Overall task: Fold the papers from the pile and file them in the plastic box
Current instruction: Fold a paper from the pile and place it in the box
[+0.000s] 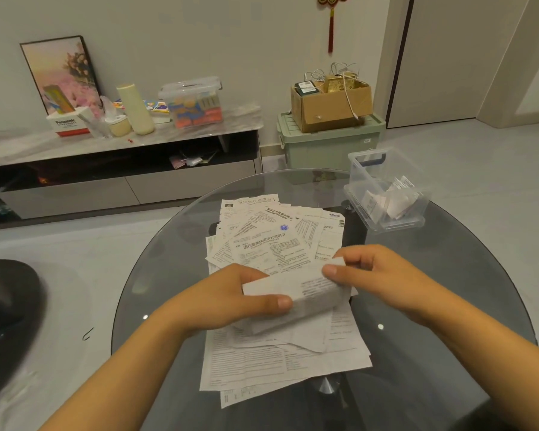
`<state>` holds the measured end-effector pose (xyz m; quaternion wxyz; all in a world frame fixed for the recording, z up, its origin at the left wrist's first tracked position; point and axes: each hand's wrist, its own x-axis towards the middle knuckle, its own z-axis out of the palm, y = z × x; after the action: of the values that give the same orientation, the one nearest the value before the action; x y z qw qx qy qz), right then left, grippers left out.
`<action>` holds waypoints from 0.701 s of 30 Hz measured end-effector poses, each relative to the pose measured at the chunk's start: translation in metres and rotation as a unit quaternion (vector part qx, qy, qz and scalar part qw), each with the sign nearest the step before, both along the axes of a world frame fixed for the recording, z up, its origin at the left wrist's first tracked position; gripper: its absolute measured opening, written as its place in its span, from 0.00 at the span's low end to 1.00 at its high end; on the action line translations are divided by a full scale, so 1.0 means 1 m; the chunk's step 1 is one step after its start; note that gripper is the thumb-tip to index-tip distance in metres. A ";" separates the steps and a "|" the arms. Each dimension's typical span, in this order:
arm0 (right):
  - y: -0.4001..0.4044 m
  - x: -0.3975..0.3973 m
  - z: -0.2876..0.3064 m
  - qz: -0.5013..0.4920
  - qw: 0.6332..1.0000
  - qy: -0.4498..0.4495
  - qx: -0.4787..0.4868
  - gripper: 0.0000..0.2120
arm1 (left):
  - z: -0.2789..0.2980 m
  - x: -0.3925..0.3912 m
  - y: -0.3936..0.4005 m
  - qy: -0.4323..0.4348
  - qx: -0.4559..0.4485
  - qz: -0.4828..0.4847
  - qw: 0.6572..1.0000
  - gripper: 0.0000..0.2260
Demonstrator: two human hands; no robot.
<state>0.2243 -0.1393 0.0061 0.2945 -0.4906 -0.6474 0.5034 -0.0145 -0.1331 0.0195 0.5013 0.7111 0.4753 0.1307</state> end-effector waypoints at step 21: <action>0.010 -0.025 -0.031 -0.102 0.984 -0.130 0.062 0.24 | -0.024 0.010 0.012 -0.017 0.074 0.296 0.952 0.23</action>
<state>0.1990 -0.1290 -0.0247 0.2874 -0.5962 -0.6566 0.3615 -0.0048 -0.1206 -0.0043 0.3941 0.5711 0.6453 0.3197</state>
